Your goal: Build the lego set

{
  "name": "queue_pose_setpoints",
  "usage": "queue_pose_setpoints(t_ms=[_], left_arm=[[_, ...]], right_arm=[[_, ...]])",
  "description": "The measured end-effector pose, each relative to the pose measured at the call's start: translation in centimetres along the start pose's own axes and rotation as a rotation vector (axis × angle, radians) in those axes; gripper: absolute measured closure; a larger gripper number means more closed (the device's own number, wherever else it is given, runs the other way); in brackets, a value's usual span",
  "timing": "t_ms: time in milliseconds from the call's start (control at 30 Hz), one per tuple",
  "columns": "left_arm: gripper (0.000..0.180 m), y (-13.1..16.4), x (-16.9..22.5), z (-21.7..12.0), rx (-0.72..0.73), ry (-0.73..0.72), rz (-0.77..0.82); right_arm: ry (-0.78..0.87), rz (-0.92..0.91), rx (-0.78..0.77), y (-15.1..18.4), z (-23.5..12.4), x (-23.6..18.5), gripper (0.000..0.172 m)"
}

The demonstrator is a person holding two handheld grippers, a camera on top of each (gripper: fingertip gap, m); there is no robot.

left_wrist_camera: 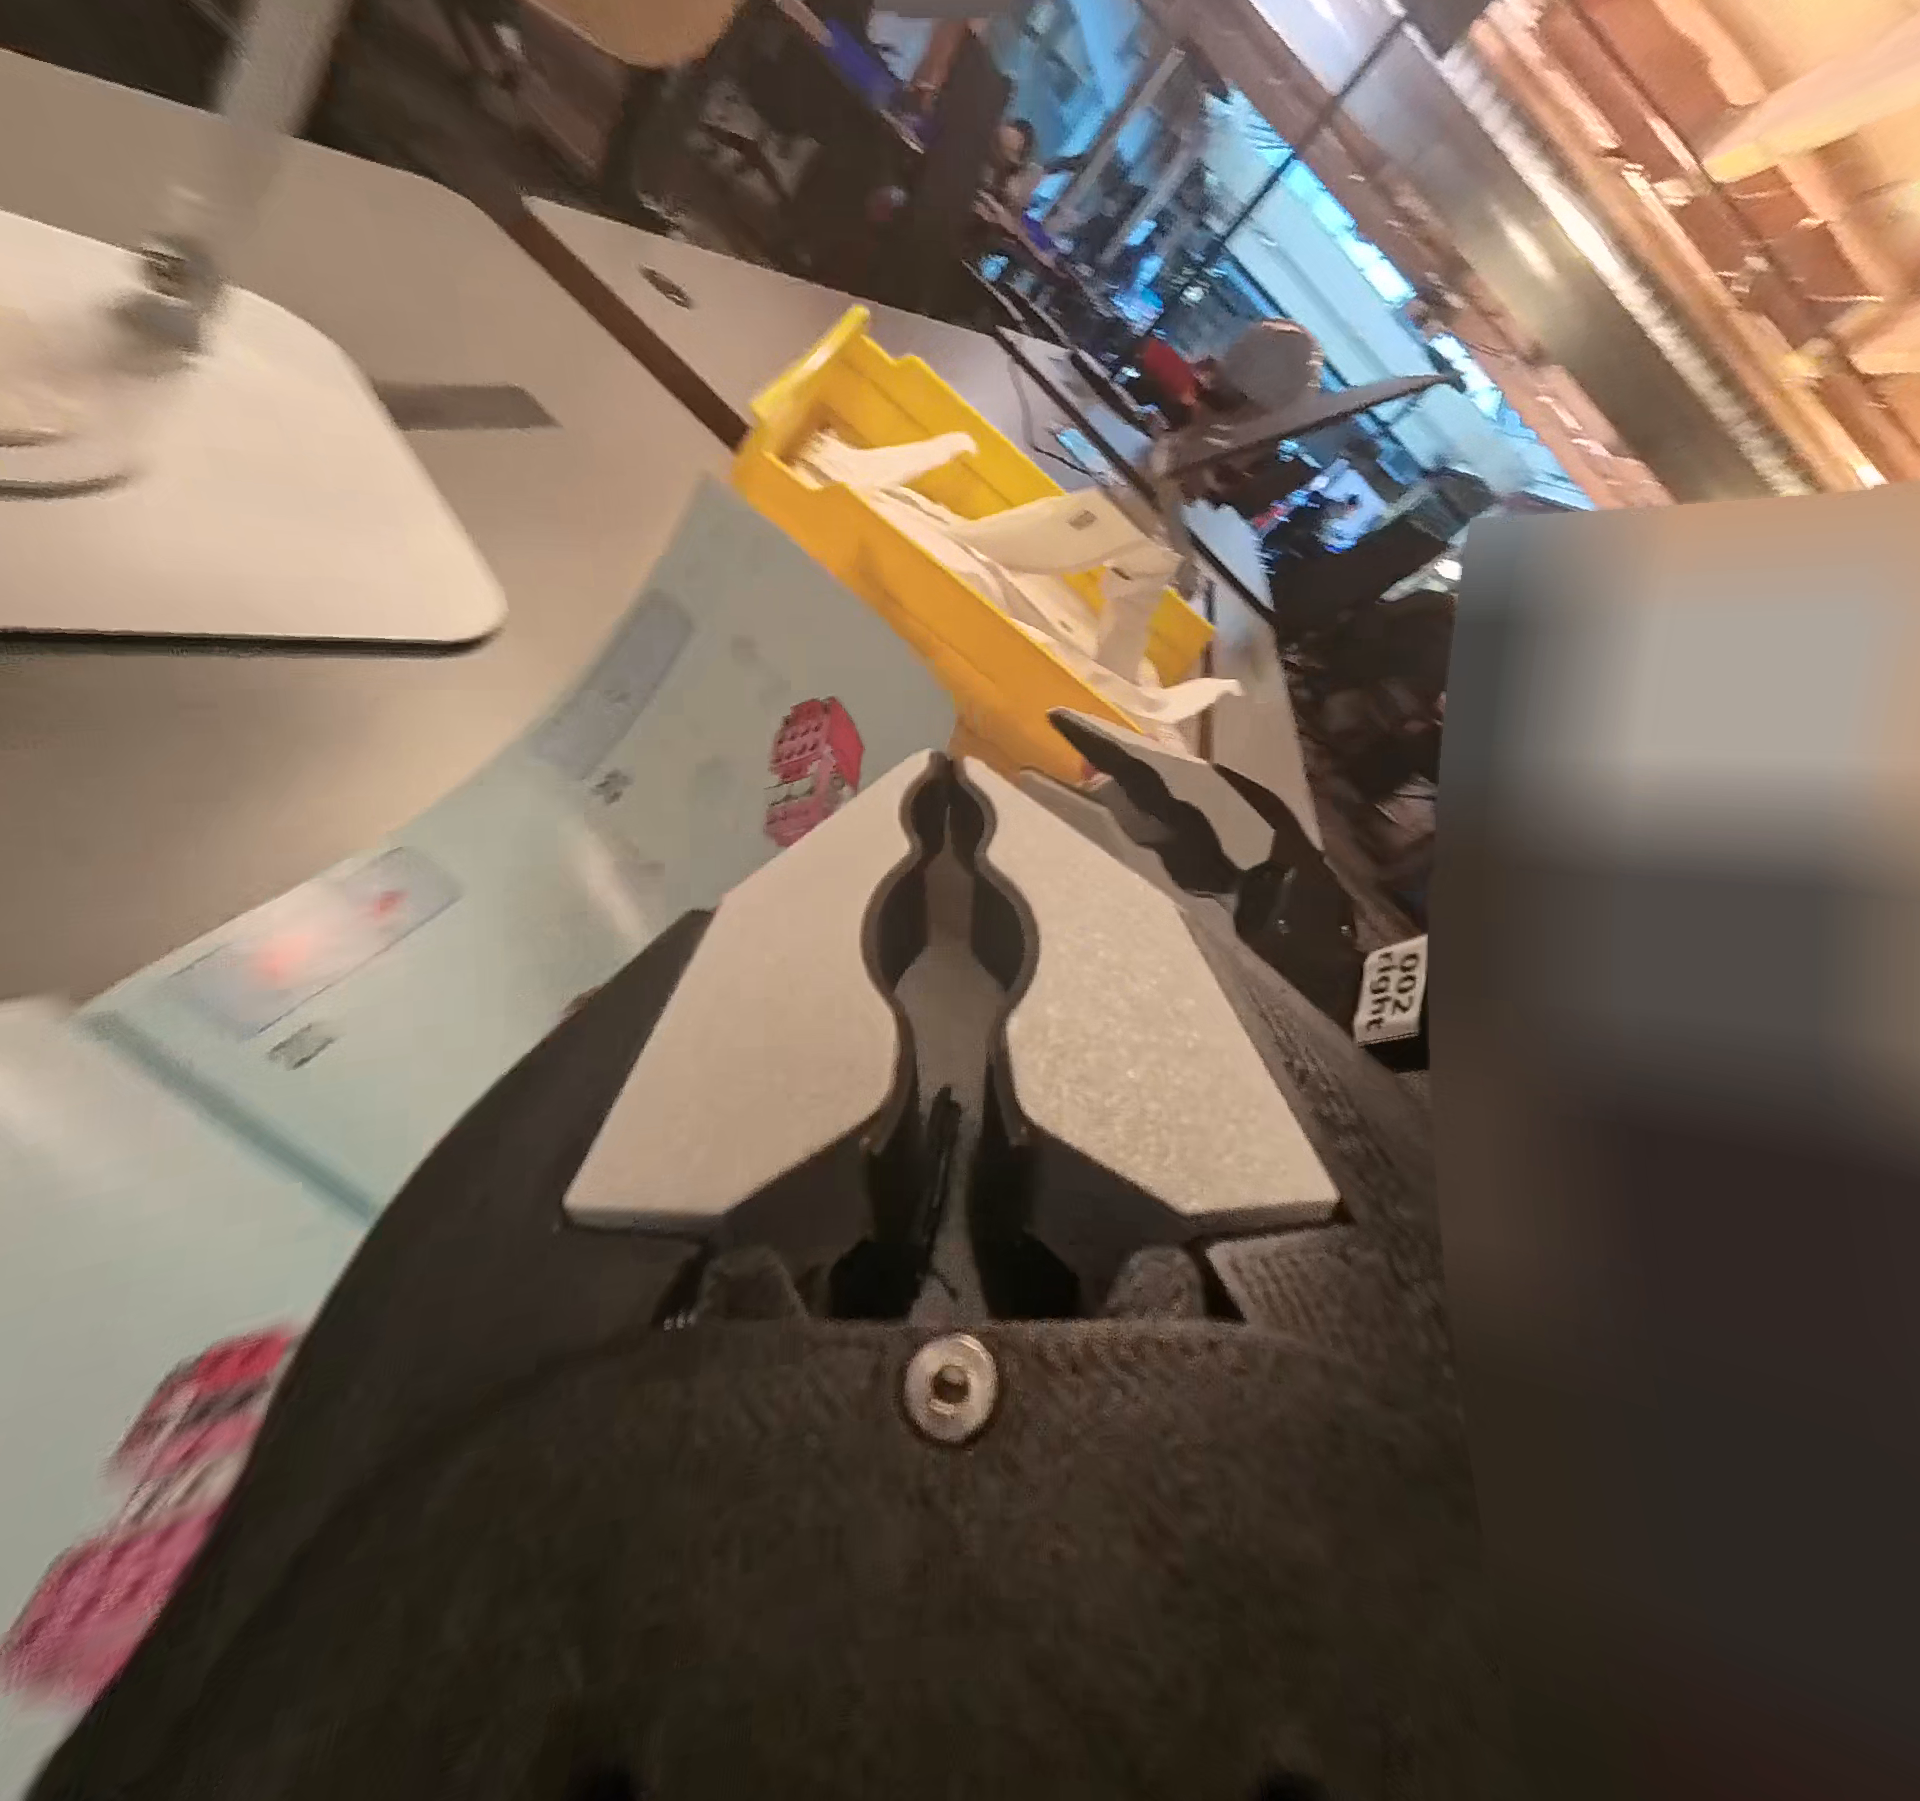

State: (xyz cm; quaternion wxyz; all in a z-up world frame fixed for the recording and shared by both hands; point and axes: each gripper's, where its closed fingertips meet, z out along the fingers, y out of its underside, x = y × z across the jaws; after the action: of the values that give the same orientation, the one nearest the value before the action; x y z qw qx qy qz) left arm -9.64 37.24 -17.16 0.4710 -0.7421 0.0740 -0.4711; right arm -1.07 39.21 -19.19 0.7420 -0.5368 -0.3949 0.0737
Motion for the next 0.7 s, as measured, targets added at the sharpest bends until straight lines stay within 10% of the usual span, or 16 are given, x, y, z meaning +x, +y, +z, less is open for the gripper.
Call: queue_pose_setpoints(t_ms=[333, 700], left_arm=[[0.18, 0.0, -2.9, -11.3, -0.001, -0.344, 0.026], [0.18, 6.2, -8.1, -22.8, 0.11, -0.79, -0.216]], right_arm=[[-0.007, -0.028, 0.006, -0.1, 0.0, -0.4, 0.16], [-0.013, -0.043, 0.002, -0.2, 0.0, -0.6, 0.161]])
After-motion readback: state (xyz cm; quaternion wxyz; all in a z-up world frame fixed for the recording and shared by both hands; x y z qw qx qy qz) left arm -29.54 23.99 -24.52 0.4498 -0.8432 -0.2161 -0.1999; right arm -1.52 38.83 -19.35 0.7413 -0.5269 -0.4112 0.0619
